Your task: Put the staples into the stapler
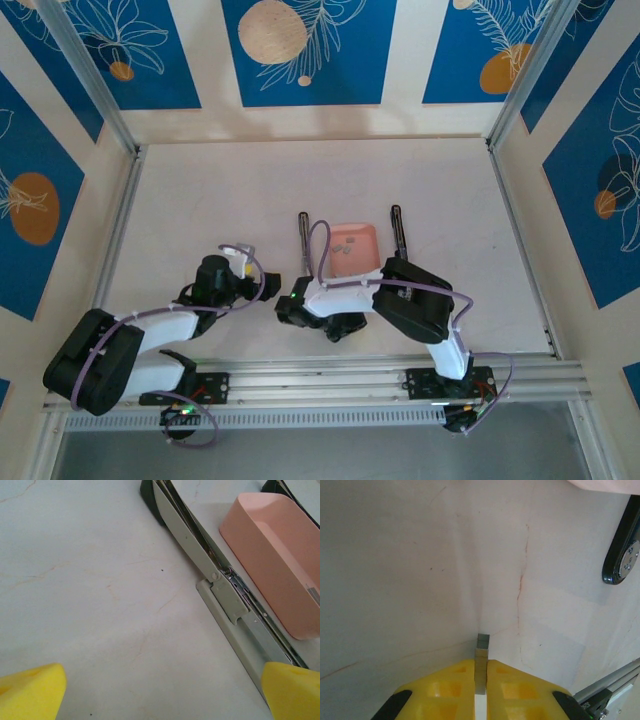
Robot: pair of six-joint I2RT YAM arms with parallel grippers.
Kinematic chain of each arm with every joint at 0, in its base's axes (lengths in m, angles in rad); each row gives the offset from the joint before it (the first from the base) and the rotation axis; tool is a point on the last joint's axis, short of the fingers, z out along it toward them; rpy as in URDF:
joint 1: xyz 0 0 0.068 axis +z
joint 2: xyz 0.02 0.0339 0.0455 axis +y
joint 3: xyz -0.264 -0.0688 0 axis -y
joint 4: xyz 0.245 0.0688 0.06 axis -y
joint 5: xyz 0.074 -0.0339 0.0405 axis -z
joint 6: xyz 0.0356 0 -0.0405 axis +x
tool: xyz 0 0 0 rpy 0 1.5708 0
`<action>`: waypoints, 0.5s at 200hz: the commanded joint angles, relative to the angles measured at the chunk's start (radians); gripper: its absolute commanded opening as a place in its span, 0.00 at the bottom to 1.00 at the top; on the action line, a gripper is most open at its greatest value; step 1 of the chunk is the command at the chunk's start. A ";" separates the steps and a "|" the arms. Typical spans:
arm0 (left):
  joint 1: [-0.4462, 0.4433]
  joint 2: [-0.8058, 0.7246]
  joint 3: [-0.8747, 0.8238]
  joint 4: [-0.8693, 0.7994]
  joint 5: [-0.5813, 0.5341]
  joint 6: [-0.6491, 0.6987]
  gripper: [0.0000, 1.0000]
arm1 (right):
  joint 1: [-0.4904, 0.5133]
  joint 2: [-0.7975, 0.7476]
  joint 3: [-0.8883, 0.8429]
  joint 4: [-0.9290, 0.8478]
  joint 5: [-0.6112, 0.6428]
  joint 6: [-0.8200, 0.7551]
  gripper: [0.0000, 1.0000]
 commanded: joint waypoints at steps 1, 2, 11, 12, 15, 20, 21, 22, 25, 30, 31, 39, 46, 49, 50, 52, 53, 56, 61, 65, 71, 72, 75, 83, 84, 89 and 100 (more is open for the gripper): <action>-0.008 -0.011 0.026 -0.014 0.014 -0.002 0.99 | 0.015 0.027 0.014 -0.003 -0.023 0.036 0.13; -0.008 -0.011 0.026 -0.015 0.014 -0.002 0.99 | 0.016 0.027 0.013 -0.003 -0.023 0.037 0.13; -0.009 -0.012 0.026 -0.015 0.013 -0.002 0.99 | 0.019 0.029 0.016 -0.001 -0.026 0.038 0.13; -0.009 -0.012 0.026 -0.014 0.013 -0.002 0.99 | 0.021 0.028 0.016 -0.001 -0.027 0.038 0.13; -0.009 -0.012 0.026 -0.014 0.014 -0.002 0.99 | 0.021 0.028 0.017 -0.001 -0.028 0.039 0.13; -0.009 -0.011 0.026 -0.016 0.014 -0.002 0.99 | 0.024 0.028 0.018 0.000 -0.029 0.040 0.13; -0.009 -0.011 0.026 -0.015 0.014 -0.002 0.99 | 0.025 0.028 0.018 0.000 -0.030 0.040 0.13; -0.009 -0.012 0.026 -0.016 0.014 -0.002 0.99 | 0.024 0.029 0.018 0.000 -0.031 0.041 0.13; -0.010 -0.011 0.026 -0.015 0.014 -0.002 0.99 | 0.025 0.029 0.018 0.002 -0.032 0.041 0.13; -0.009 -0.012 0.026 -0.015 0.014 -0.001 0.99 | 0.028 0.028 0.018 0.005 -0.035 0.040 0.13; -0.008 -0.012 0.026 -0.016 0.014 -0.001 0.99 | 0.028 0.028 0.018 0.006 -0.035 0.040 0.13; -0.009 -0.012 0.026 -0.016 0.014 -0.001 0.99 | 0.032 0.027 0.016 0.014 -0.040 0.037 0.13; -0.009 -0.012 0.026 -0.015 0.013 0.001 0.99 | 0.033 0.029 0.016 0.019 -0.046 0.036 0.14; -0.010 -0.013 0.027 -0.017 0.013 0.002 0.99 | 0.033 0.028 0.016 0.021 -0.048 0.034 0.15; -0.010 -0.013 0.026 -0.017 0.013 0.002 0.99 | 0.033 0.028 0.016 0.022 -0.048 0.034 0.15; -0.009 -0.013 0.026 -0.016 0.013 0.002 0.99 | 0.033 0.027 0.016 0.024 -0.050 0.033 0.15; -0.009 -0.013 0.026 -0.017 0.012 0.002 0.99 | 0.035 0.027 0.016 0.024 -0.051 0.033 0.15; -0.010 -0.014 0.026 -0.017 0.012 0.004 0.99 | 0.035 0.027 0.015 0.027 -0.052 0.033 0.15; -0.011 -0.015 0.026 -0.018 0.013 0.006 0.99 | 0.035 0.026 0.016 0.029 -0.054 0.032 0.16; -0.009 -0.014 0.026 -0.019 0.012 0.006 0.99 | 0.038 0.026 0.016 0.030 -0.054 0.032 0.16; -0.009 -0.016 0.025 -0.021 0.011 0.007 0.99 | 0.038 0.025 0.017 0.033 -0.056 0.030 0.16; -0.009 -0.016 0.024 -0.021 0.011 0.007 0.99 | 0.039 0.025 0.017 0.034 -0.057 0.029 0.16; -0.009 -0.017 0.024 -0.022 0.011 0.008 0.99 | 0.040 0.024 0.017 0.036 -0.058 0.028 0.16; -0.009 -0.018 0.023 -0.021 0.011 0.008 0.99 | 0.043 0.022 0.017 0.044 -0.061 0.023 0.16; -0.009 -0.018 0.024 -0.021 0.011 0.009 0.99 | 0.043 0.021 0.017 0.044 -0.062 0.022 0.16; -0.009 -0.019 0.024 -0.022 0.011 0.010 0.99 | 0.044 0.021 0.017 0.049 -0.063 0.020 0.16; -0.009 -0.020 0.023 -0.024 0.010 0.011 0.99 | 0.046 0.017 0.017 0.056 -0.067 0.018 0.16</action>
